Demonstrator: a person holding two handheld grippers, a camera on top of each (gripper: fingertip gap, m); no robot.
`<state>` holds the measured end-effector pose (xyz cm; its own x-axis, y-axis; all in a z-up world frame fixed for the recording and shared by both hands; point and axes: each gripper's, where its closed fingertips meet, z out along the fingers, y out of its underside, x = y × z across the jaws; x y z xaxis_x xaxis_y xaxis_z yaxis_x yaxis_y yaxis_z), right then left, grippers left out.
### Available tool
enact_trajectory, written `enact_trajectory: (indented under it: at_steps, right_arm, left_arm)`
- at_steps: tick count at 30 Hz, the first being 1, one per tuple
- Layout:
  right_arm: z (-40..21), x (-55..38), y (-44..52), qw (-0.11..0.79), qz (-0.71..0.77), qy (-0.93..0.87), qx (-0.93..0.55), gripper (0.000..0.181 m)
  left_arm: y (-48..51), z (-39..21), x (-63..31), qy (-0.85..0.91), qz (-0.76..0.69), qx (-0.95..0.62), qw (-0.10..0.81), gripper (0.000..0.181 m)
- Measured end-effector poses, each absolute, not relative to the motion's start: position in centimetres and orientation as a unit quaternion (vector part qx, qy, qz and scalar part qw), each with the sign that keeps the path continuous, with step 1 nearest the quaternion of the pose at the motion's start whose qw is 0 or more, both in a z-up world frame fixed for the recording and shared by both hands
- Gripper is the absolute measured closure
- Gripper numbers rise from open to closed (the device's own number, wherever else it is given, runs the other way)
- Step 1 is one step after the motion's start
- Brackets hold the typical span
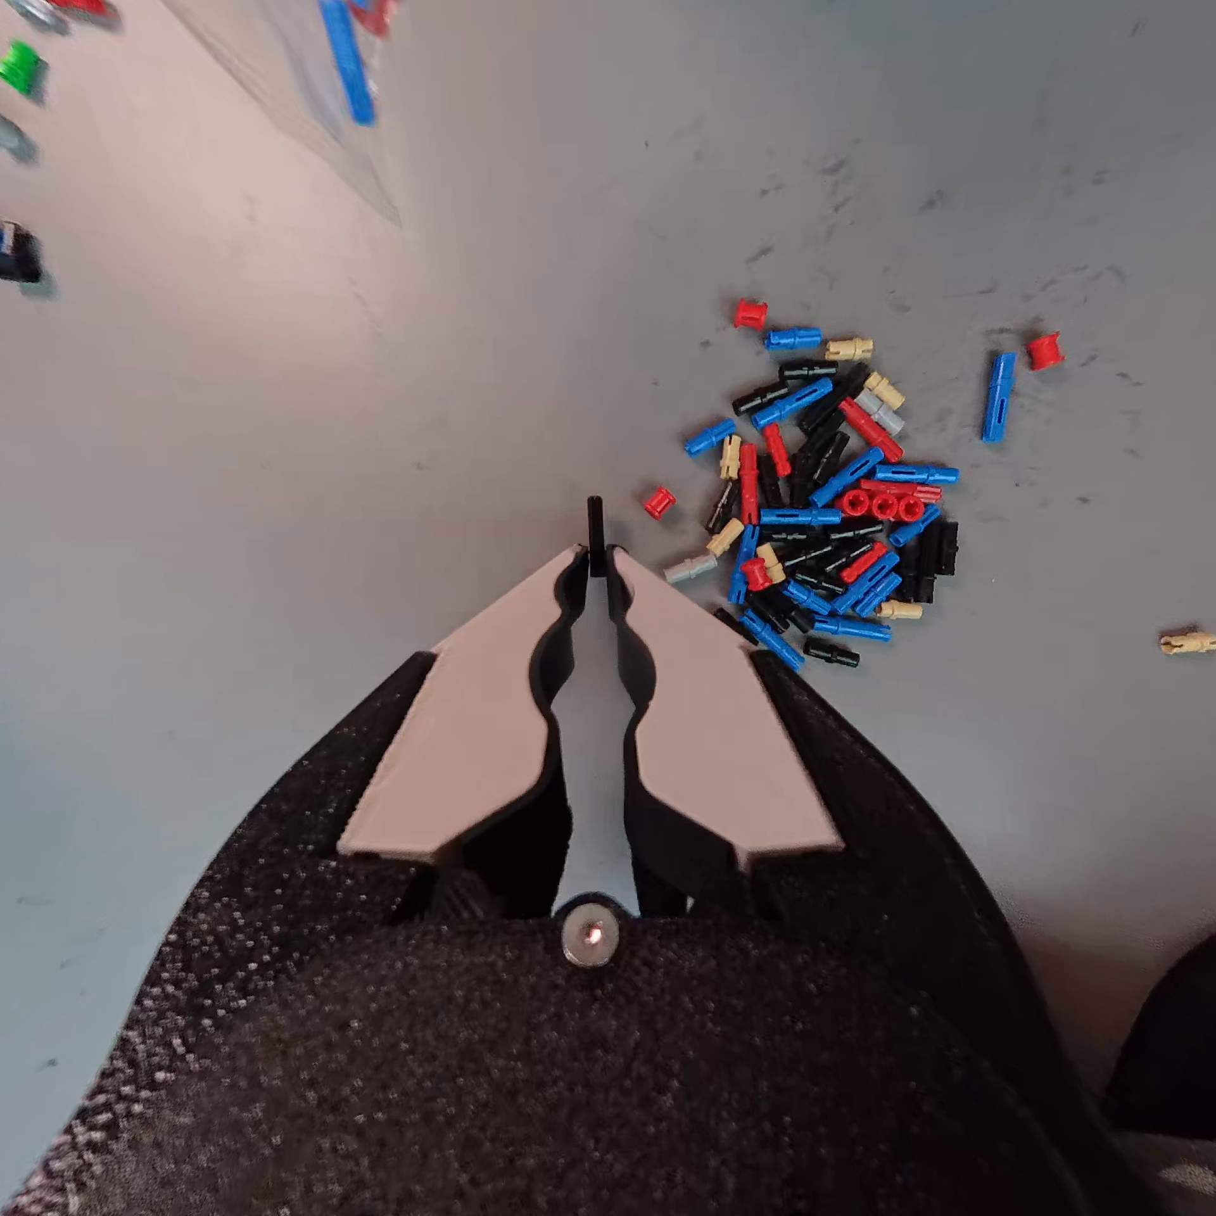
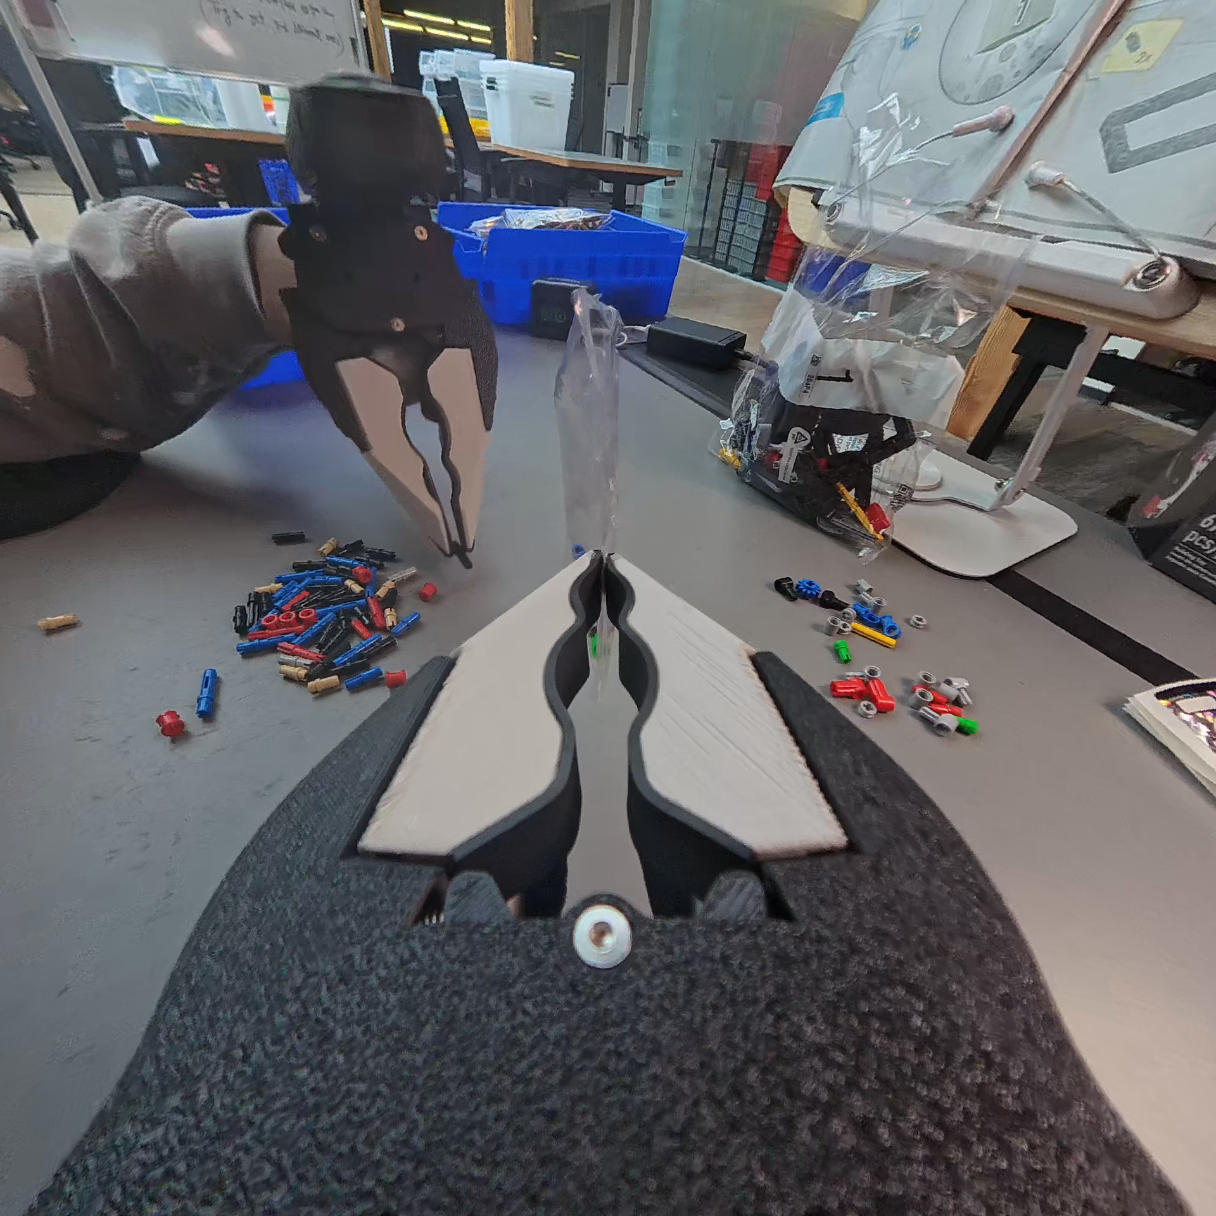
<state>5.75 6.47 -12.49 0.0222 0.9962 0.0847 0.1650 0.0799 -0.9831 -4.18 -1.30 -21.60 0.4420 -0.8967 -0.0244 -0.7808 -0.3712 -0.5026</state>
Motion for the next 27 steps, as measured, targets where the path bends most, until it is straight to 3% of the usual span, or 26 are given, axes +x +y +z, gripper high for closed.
enact_trajectory:
  at_steps: [5, 7, 16, 23, 27]
  right_arm:
    - [-13.8, 5.1, 5.1, 0.465, 0.417, -0.587, -0.515, 0.181]
    - [-14.1, 4.8, 4.4, 0.459, 0.415, -0.597, -0.51, 0.181]
    - [-14.0, 4.5, 3.0, 0.455, 0.423, -0.612, -0.491, 0.181]
    - [-13.3, 4.8, 3.7, 0.465, 0.433, -0.593, -0.495, 0.181]
    - [-12.7, 5.1, 4.5, 0.476, 0.438, -0.575, -0.501, 0.181]
  left_arm:
    - [1.0, -11.6, -2.8, 0.452, -0.184, -0.758, 0.433, 0.176]
    - [0.6, -9.2, -1.8, 0.459, -0.183, -0.733, 0.468, 0.176]
    - [1.6, -10.9, -0.9, 0.473, -0.123, -0.743, 0.457, 0.172]
    - [1.0, -9.2, -1.6, 0.456, -0.157, -0.736, 0.474, 0.163]
    - [0.0, -11.4, -2.4, 0.463, -0.185, -0.761, 0.415, 0.161]
